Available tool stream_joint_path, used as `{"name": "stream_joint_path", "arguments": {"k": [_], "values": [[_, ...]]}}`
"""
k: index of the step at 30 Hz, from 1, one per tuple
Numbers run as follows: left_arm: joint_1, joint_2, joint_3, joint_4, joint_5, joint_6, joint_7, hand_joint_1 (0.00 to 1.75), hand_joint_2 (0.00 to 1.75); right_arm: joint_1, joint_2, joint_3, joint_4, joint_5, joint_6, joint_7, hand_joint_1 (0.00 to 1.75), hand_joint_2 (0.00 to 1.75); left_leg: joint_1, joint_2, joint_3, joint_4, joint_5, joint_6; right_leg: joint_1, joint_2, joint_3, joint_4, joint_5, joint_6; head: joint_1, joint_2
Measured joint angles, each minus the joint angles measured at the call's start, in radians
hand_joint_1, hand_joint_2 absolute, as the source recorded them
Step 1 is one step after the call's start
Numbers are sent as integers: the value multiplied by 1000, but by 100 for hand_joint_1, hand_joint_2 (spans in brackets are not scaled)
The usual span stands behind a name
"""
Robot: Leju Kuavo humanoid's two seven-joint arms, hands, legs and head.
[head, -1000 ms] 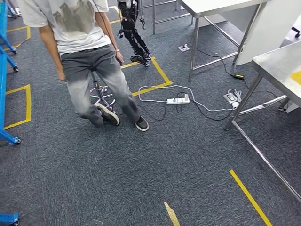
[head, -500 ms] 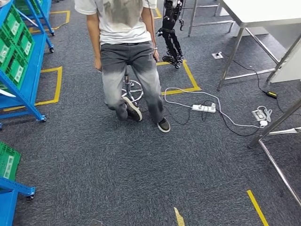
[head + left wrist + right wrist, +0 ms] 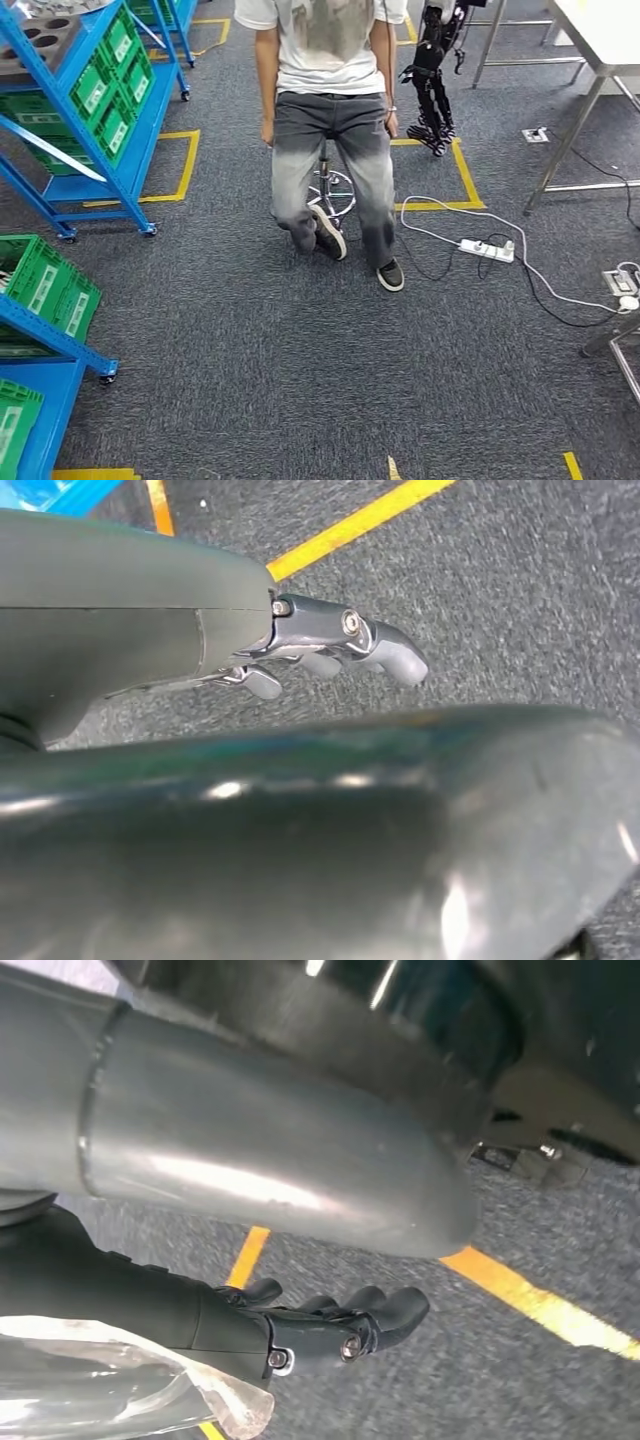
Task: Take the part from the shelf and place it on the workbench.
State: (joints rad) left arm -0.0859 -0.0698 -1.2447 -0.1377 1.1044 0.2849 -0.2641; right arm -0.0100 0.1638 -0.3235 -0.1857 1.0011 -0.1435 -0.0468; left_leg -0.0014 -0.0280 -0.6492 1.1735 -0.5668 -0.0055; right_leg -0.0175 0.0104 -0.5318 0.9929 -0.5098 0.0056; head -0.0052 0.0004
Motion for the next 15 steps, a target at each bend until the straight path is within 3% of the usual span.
{"name": "stream_joint_path", "arguments": {"k": [2, 3, 5, 7, 9, 11, 13, 15], "values": [[-1, 0, -1, 0, 0, 1, -1, 0, 0, 2, 0, 0, 0, -1, 0, 0, 0, 0, 6, 14, -48, 106, -40, -8, 1, -33, 2, 0, -4, -2, 0, 0], [0, 0, -1, 0, 0, 1, -1, 0, 0, 3, 0, 0, 0, -2, 0, 1, 0, 0, 10, 17, -52, 118, -34, -12, 1, -49, 3, 0, -6, -1, 0, 0], [3, 0, -2, 0, 0, 1, -1, 0, 0, 2, 0, 0, 0, -2, 0, 1, 0, 0, 14, 32, -3, 30, 25, -15, 0, -74, 9, 1, -10, 3, 0, 0], [2, 0, -3, 0, -1, 1, -1, 0, 0, 1, 0, 0, 0, -2, 0, 1, 0, 0, 10, 72, 63, -98, 71, -12, 3, -96, 16, 2, -17, 13, 0, 0], [-1, -1, -5, 0, -3, 2, 0, 0, 0, -1, 0, 0, 0, -1, 0, 1, 0, 0, 3, 93, 85, -148, 76, -1, 7, -115, 21, 3, -22, 25, 1, 0], [2, -1, -8, 0, -6, 2, 0, 0, 0, -5, 0, 0, 0, -1, 1, 1, 0, 0, 1, 74, 84, -153, 77, 13, 6, -128, 26, 1, -27, 37, 1, 0], [4, -1, -10, 0, -9, 3, 0, 0, 0, -8, 0, 0, 0, -2, 4, 1, 0, 0, 4, 54, 86, -159, 81, 26, 0, -92, 14, 31, -54, 47, 4, 0], [1, -2, -12, 0, -10, 3, -1, 0, 0, -7, 0, 0, 0, -2, 6, 1, 0, 0, 5, 33, 86, -161, 83, 35, -2, -37, -40, 144, -114, 50, 10, 0]]}}
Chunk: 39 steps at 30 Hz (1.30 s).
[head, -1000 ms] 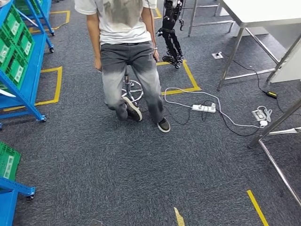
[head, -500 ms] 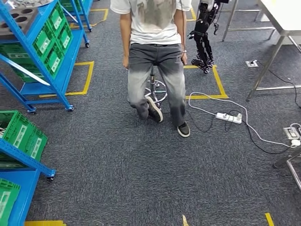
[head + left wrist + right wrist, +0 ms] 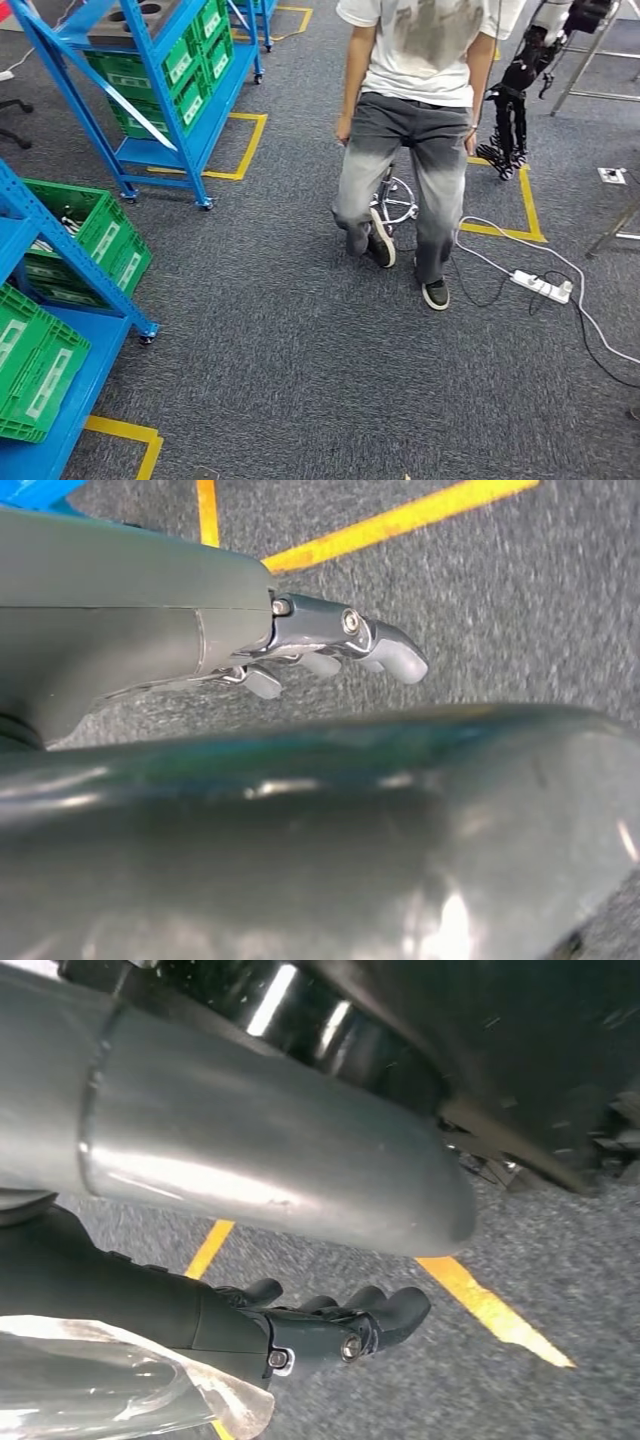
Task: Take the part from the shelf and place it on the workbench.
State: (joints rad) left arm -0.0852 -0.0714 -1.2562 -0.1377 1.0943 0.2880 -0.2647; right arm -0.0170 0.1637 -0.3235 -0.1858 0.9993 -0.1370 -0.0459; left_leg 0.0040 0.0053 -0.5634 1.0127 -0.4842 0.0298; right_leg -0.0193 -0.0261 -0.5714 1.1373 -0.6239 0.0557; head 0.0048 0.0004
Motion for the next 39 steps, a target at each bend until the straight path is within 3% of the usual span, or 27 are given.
{"name": "stream_joint_path", "arguments": {"k": [2, 3, 4, 5, 7, 9, 11, 12, 14, 16, 18, 19, 20, 21, 23, 25, 27, 29, 31, 33, 34, 35, 36, 38, 39], "values": [[-2, -1, -2, 0, -1, 0, -1, 0, 0, 3, 0, 0, 0, -1, 2, 0, 0, 0, -2, -24, -1, 0, 0, 4, 1, 20, -70, 132, -44, -1, 2, 0], [-1, -1, -3, 0, -1, -1, -1, 0, 0, 4, 0, 0, 0, -1, 3, 0, 0, 0, -3, -38, 0, 1, 0, 4, 2, 23, -89, 157, -39, -3, 2, 0], [-1, -1, -4, 0, -2, -1, -1, 0, 0, 5, 0, 0, 0, -2, 3, 0, 0, 0, -3, -53, 1, 1, 0, 4, 2, 26, -89, 140, -14, -6, 2, 0], [0, -1, -5, 0, -2, -1, -1, 0, 0, 5, 0, 0, 0, -2, 4, 0, 0, 0, -3, -68, 3, 1, -1, 4, 2, 33, -70, 84, 27, -10, 3, 0], [-1, -2, -7, 0, -5, -2, -1, 0, 0, 5, -2, 0, 0, -3, 4, 0, 0, 0, -3, -95, 3, 4, -2, 0, 0, 74, -13, -55, 94, -18, 2, 0], [-2, -4, -9, 0, -6, -2, -1, 0, 0, 4, -3, 0, 0, -3, 5, -1, 0, 0, -2, -118, -2, 6, -2, -9, 0, 103, 22, -124, 108, -23, 2, 0], [1, -5, -12, 0, -7, -1, -1, 0, 0, 2, -3, -1, 0, -3, 6, -2, 0, 0, 2, -137, -7, 5, 1, -22, 2, 91, 32, -133, 106, -30, 1, 0], [3, -5, -13, 0, -7, -1, -1, 0, 0, 2, -2, -1, 0, -3, 6, -2, 0, 0, 2, -129, -10, 8, -2, -28, 2, 80, 35, -137, 108, -35, 1, 0], [3, -5, -14, 0, -7, 0, -1, 0, 0, 2, -2, -1, 0, -3, 6, -3, 0, 0, 0, -78, -33, 60, -36, -38, 0, 53, 41, -145, 110, -46, -4, 0], [-1, -5, -14, 0, -7, 1, -2, 0, 0, 5, -2, -1, 0, -3, 7, -4, 0, 0, 0, -27, -90, 184, -97, -44, 2, 22, 46, -146, 107, -52, -9, 0], [-1, -5, -14, 0, -7, 2, -3, 0, 0, 7, -3, -1, 0, -3, 7, -6, 0, 0, 3, -17, -134, 278, -125, -48, 3, -9, 50, -146, 102, -54, -9, 0], [0, -5, -14, 0, -7, 2, -3, 0, 0, 7, -3, -1, 0, -3, 7, -7, 0, 0, 4, -14, -132, 276, -111, -49, 4, -23, 53, -145, 99, -54, -9, 0], [2, -5, -14, 0, -7, 2, -3, 0, 0, 6, -3, -1, 0, -4, 8, -8, 0, 0, 4, -9, -110, 233, -80, -48, 4, -35, 57, -145, 96, -53, -9, 0], [2, -5, -14, 0, -7, 2, -4, 0, 0, 5, -3, -2, 0, -4, 9, -8, 0, 0, 3, 4, -76, 164, -42, -45, 4, -47, 63, -145, 92, -51, -9, 0], [-1, -4, -14, 0, -7, 2, -4, 0, 0, 4, -3, -2, 0, -6, 11, -9, 0, 0, -6, 45, -16, 45, 0, -35, 9, -69, 71, -144, 82, -41, -10, 0], [-4, -4, -15, 0, -7, 2, -5, 0, 0, 2, -3, -2, 0, -6, 12, -10, 0, 0, -15, 61, -1, 10, -3, -25, 13, -89, 74, -144, 76, -29, -8, 0], [0, -4, -15, 0, -7, 2, -5, 0, 0, -3, -3, -2, 0, -6, 13, -10, 0, 0, -13, 40, -2, 3, -1, -14, 12, -104, 81, -145, 70, -20, -6, 0], [2, -4, -15, 0, -7, 2, -5, 0, 0, -6, -3, -2, 0, -6, 14, -10, 0, 0, -7, 19, 1, -3, 3, -2, 9, -67, 68, -110, 41, -11, -2, 0], [-1, -5, -15, 0, -7, 2, -5, 0, 0, -4, -3, -2, 0, -6, 14, -11, 0, 0, -4, -4, 0, -6, 5, 6, 7, -4, 10, 10, -19, -6, 5, 0], [-2, -6, -15, 0, -7, 2, -5, 0, 0, 0, -3, -2, 0, -6, 15, -11, 0, 0, -4, -30, 0, -5, 4, 9, 6, 20, -59, 133, -56, -4, 7, 0], [-2, -6, -15, 0, -7, 2, -5, 0, 0, 2, -3, -2, 0, -6, 15, -10, 0, 0, -4, -45, 0, -4, 4, 9, 6, 23, -75, 149, -47, -4, 8, 0], [-1, -6, -15, 0, -7, 2, -5, 0, 0, 3, -3, -2, 0, -6, 15, -10, 0, 0, -4, -59, 1, -3, 3, 8, 6, 25, -71, 122, -16, -5, 7, 0], [-1, -6, -15, 0, -7, 2, -5, 0, 0, 4, -3, -2, 0, -7, 15, -10, 0, 0, -3, -74, 3, -2, 2, 6, 5, 34, -50, 62, 28, -6, 8, 0], [-3, -6, -15, 0, -7, 5, -5, 0, 0, 4, -4, -2, 0, -7, 16, -10, 0, 0, -1, -100, 1, 4, -2, -1, 0, 85, 1, -67, 89, -9, 8, 0], [-4, -6, -15, 0, -7, 7, -5, 0, 0, 4, -4, -2, 1, -7, 16, -10, 0, 0, 0, -111, -4, 7, -2, -7, -2, 110, 20, -106, 99, -12, 7, 0]]}}
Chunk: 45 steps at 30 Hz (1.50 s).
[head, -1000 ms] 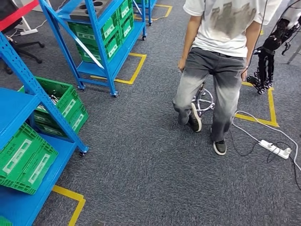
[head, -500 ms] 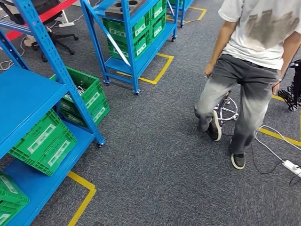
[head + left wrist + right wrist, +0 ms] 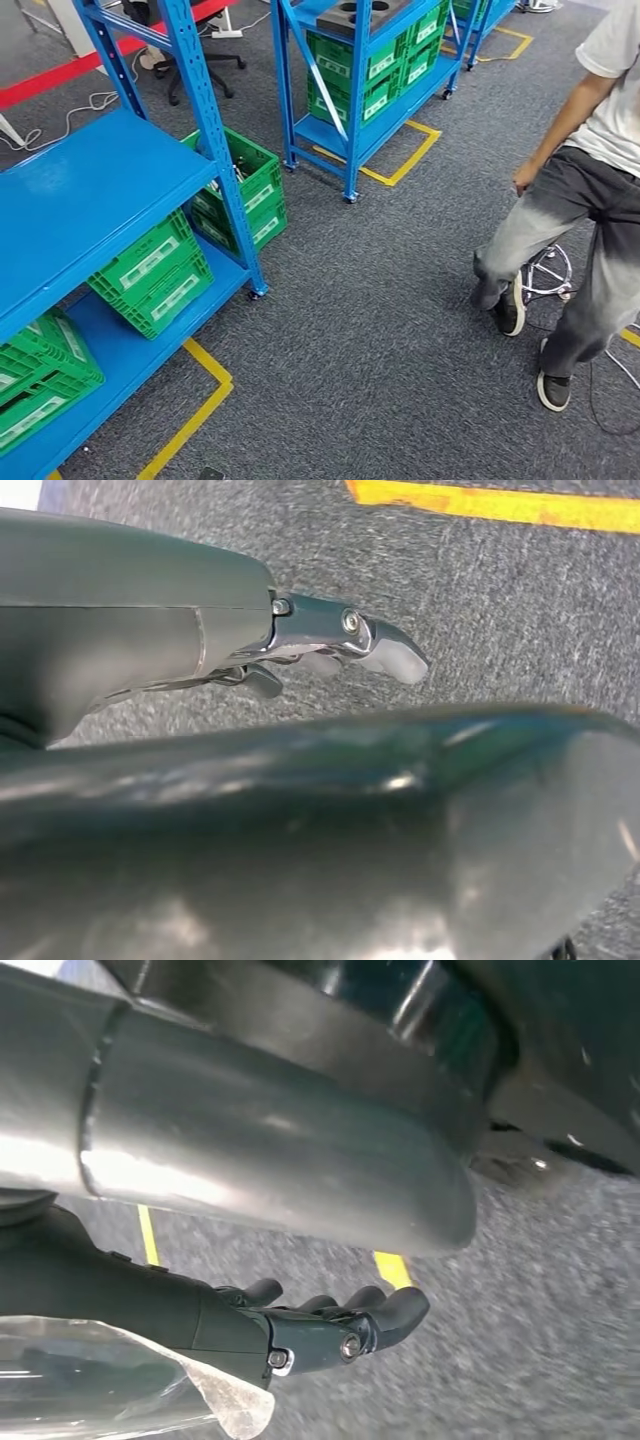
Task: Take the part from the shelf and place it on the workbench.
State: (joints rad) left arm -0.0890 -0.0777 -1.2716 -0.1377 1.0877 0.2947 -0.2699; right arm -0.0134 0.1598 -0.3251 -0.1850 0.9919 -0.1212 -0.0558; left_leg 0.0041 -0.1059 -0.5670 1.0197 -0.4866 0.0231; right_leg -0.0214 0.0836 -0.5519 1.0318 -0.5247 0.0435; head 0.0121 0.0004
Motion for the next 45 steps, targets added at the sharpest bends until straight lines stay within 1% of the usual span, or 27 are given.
{"name": "stream_joint_path", "arguments": {"k": [1, 3, 5, 7, 9, 10, 11, 12, 13, 15, 17, 19, 21, 23, 25, 26, 28, 30, 32, 34, 35, 37, 39, 41, 42, 43, 45], "values": [[0, 0, 0, 0, 0, 2, 0, 0, 0, 0, 0, 0, 1, 0, 0, 0, 0, 0, 2, -11, -5, 2, 1, -6, -1, 16, 8, -14, -4, -4, 0, 0], [1, 0, 0, 0, 0, 4, -1, 0, 0, -1, 0, 0, 1, -1, 1, 1, 0, 0, 5, -31, -13, 2, 5, -19, 1, 2, 16, -20, -5, -14, -1, 0], [3, 0, 0, 0, 1, 4, -1, 0, 0, -1, 1, -1, 1, -2, 1, 1, 0, 0, 2, 9, -24, 24, -10, -30, -1, -27, 23, -29, -2, -28, -5, 0], [0, 0, -1, 0, 1, 4, -4, 0, 0, 1, 1, -1, 1, -2, 1, 0, 0, 0, -1, 74, -69, 119, -62, -38, 0, -61, 31, -35, -3, -40, -11, 0], [-2, 0, -1, 0, 1, 2, -11, 0, 0, 3, 1, -1, 1, -4, 1, 0, 0, 0, 2, 93, -130, 247, -114, -43, 2, -95, 35, -35, -9, -46, -13, 0], [-1, 0, -1, 0, 1, 2, -15, 0, 0, 3, 0, -1, 2, -5, 1, 0, 0, 0, 3, 95, -145, 280, -118, -44, 2, -111, 38, -35, -12, -47, -13, 0], [1, 0, -2, 0, 2, 1, -17, 0, 0, 2, 0, -1, 2, -7, 1, 0, 0, 0, 4, 97, -142, 276, -103, -44, 2, -125, 42, -35, -15, -46, -13, 0], [3, 0, -2, 0, 3, 1, -19, 0, 0, 1, 0, -1, 2, -8, 1, 0, 0, 0, 4, 102, -120, 233, -71, -43, 2, -138, 47, -35, -19, -45, -14, 0], [4, 1, -2, 0, 5, 1, -20, 0, 0, 1, 0, -1, 2, -8, 1, 0, 0, 0, 3, 114, -85, 165, -32, -39, 3, -150, 54, -35, -23, -42, -14, 0], [1, 1, -2, 0, 7, 2, -24, 0, 0, 0, 0, -1, 2, -9, 1, 0, 0, 0, -7, 154, -22, 46, 7, -29, 6, -171, 60, -35, -34, -31, -14, 0], [-1, 1, -2, 0, 7, 2, -27, 0, 0, -1, 0, -1, 2, -9, 1, -1, 0, 0, -17, 173, -5, 9, 2, -19, 11, -191, 64, -36, -40, -21, -12, 0], [3, 1, -3, 0, 8, 3, -28, 0, 0, -6, 0, -1, 1, -9, 2, -1, 0, 0, -14, 155, -6, 3, 3, -10, 11, -205, 74, -39, -45, -13, -10, 0], [5, 1, -3, 0, 8, 4, -30, 0, 0, -9, 0, -1, 1, -8, 2, -1, 0, 0, -8, 136, -4, -5, 7, 1, 8, -166, 62, -8, -70, -5, -6, 0], [2, 0, -4, 0, 8, 5, -32, 0, 0, -6, 0, -1, 1, -8, 3, -2, 0, 0, -4, 114, -4, -7, 8, 8, 6, -109, 6, 103, -125, 0, 0, 0], [0, -1, -5, 0, 8, 9, -34, 0, 0, -2, 0, -1, 1, -8, 4, -2, 0, 0, -4, 89, -3, -7, 8, 10, 6, -90, -69, 231, -162, 2, 2, 0], [0, -1, -6, 0, 8, 13, -36, 0, 0, -1, 0, -1, 1, -9, 5, -2, 0, 0, -4, 76, -2, -7, 7, 10, 6, -87, -92, 257, -154, 1, 2, 0], [1, -1, -7, 0, 8, 22, -40, 0, 0, 1, 0, -1, 2, -9, 5, -2, 0, 0, -4, 46, 1, -6, 6, 9, 6, -79, -82, 187, -80, -2, 2, 0], [0, -2, -7, 0, 8, 29, -46, 0, 0, 1, -1, -1, 2, -9, 5, -2, 0, 0, -3, 19, 2, -3, 3, 4, 2, -41, -33, 53, -9, -8, 3, 0], [-1, -4, -7, 0, 8, 32, -49, 0, 0, -1, -1, -1, 2, -9, 5, -2, 0, 0, -2, -2, -4, 0, 4, -7, 1, -12, -3, -9, 5, -14, 2, 0], [1, -3, -8, 0, 8, 33, -50, 0, 0, -3, 0, -1, 3, -8, 5, -1, 0, 0, 0, -21, -10, -1, 8, -19, 2, -24, 5, -15, 3, -22, 1, 0], [3, -3, -8, 0, 8, 33, -49, 0, 0, -3, -1, -1, 3, -7, 5, -1, 0, 0, 0, -17, -12, 2, 5, -25, 1, -35, 7, -18, 5, -28, 1, 0], [3, -3, -8, 0, 8, 33, -48, 0, 0, -3, 0, -1, 3, -5, 5, -1, 0, 0, -3, 27, -36, 57, -29, -36, -2, -61, 13, -26, 7, -38, -7, 0], [0, -4, -9, 0, 8, 33, -47, 0, 0, 0, -1, -1, 3, -4, 6, 0, 0, 0, -1, 80, -93, 181, -92, -44, 1, -91, 16, -27, 4, -46, -15, 0], [0, -4, -9, 0, 8, 33, -47, 0, 0, 1, -2, -1, 3, -2, 6, 0, 0, 0, 2, 95, -135, 273, -120, -49, 3, -121, 18, -26, 1, -48, -15, 0], [1, -4, -9, 0, 8, 33, -46, 0, 0, 1, -2, -1, 3, -2, 6, 0, 0, 0, 3, 98, -132, 269, -106, -48, 4, -134, 20, -26, -1, -48, -15, 0], [3, -3, -9, 0, 8, 33, -46, 0, 0, 0, -2, -1, 3, -1, 6, 0, 0, 0, 3, 103, -109, 227, -76, -46, 5, -145, 23, -26, -3, -48, -16, 0], [2, -3, -9, 0, 9, 27, -39, 0, 0, -1, -2, -1, 3, 2, 6, 1, 0, 0, -5, 147, -37, 87, -14, -34, 9, -168, 32, -26, -9, -43, -15, 0]]}}
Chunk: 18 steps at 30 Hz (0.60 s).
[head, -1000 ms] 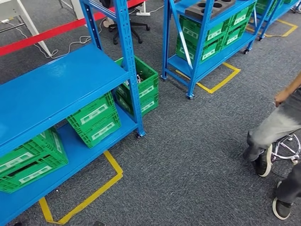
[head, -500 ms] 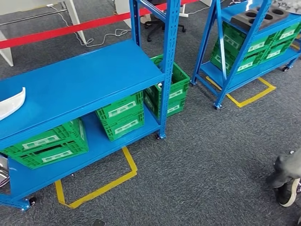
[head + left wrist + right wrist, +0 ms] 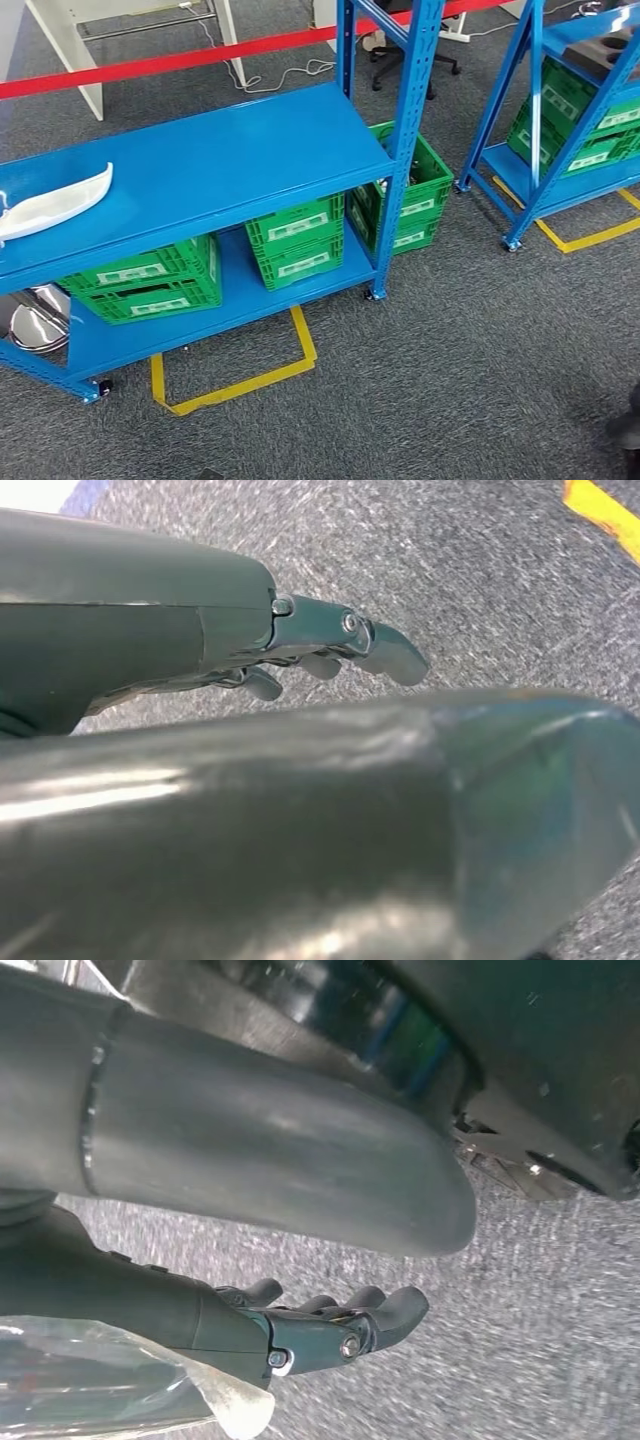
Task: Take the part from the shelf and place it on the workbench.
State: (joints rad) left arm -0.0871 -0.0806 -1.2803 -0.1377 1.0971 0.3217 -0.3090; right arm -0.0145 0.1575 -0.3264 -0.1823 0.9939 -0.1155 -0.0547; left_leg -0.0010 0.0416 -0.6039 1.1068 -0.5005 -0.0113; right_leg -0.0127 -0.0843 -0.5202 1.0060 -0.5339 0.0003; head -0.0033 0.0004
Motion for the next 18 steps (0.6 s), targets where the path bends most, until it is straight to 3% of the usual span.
{"name": "stream_joint_path", "arguments": {"k": [2, 3, 5, 7, 9, 11, 12, 13, 14, 16, 18], "values": [[-4, 1, 0, 0, 1, -16, 13, 0, 0, 0, 0, 0, 0, 3, 0, 2, 0, 0, -11, 43, 39, -83, 19, 13, 5, -20, 5, 0, -6, 9, 0, 0], [-5, 1, -2, 0, 1, -24, 21, 0, 0, -2, 0, 0, 0, 5, 1, 3, 0, 0, -16, 46, 39, -89, 15, 18, 7, -31, 7, -1, -7, 14, 0, 0], [-1, 1, -4, 0, 1, -32, 31, 0, 0, -5, 0, 0, 0, 8, 1, 6, 0, 0, -12, 22, 38, -96, 19, 27, 7, -45, 13, -5, -12, 24, 0, 0], [0, 0, -6, 0, 1, -35, 36, 0, 0, -6, 0, 0, 0, 9, 1, 7, 0, 0, -5, -3, 42, -106, 26, 38, 4, -5, 1, 28, -40, 35, 4, 0], [-4, -2, -7, 0, 1, -36, 38, 0, 0, -4, 0, 0, 0, 10, 1, 8, 0, 0, -2, -28, 41, -109, 31, 45, 1, 57, -52, 138, -97, 41, 10, 0], [-5, -3, -8, 0, 1, -37, 38, 0, 0, -1, 0, 0, 0, 11, 1, 9, 0, 0, -2, -54, 40, -109, 32, 48, 1, 77, -114, 252, -131, 44, 12, 0], [-4, -3, -8, 0, 1, -39, 38, 0, 0, 0, 0, 0, 0, 11, 1, 10, 0, 0, -2, -68, 40, -108, 32, 48, 1, 80, -128, 266, -120, 44, 12, 0], [-3, -3, -8, 0, 1, -42, 38, 0, 0, 1, 0, 0, 0, 11, 1, 10, 0, 0, -1, -82, 41, -107, 32, 48, 0, 82, -124, 242, -92, 44, 12, 0], [-2, -3, -8, 0, 2, -46, 38, 0, 0, 1, -1, 0, 0, 12, 1, 10, 0, 0, 0, -96, 42, -106, 31, 46, -1, 89, -104, 186, -52, 44, 12, 0], [-3, -3, -8, 0, 6, -58, 35, 0, 0, 0, -2, 0, 0, 12, 1, 9, 0, 0, 0, -120, 40, -100, 28, 38, -6, 129, -53, 62, 4, 40, 12, 0], [-3, -2, -8, 0, 8, -65, 28, 0, 0, -1, -2, 0, 1, 12, 1, 7, 0, 0, 0, -139, 32, -94, 27, 26, -8, 156, -27, 12, 12, 31, 12, 0]]}}
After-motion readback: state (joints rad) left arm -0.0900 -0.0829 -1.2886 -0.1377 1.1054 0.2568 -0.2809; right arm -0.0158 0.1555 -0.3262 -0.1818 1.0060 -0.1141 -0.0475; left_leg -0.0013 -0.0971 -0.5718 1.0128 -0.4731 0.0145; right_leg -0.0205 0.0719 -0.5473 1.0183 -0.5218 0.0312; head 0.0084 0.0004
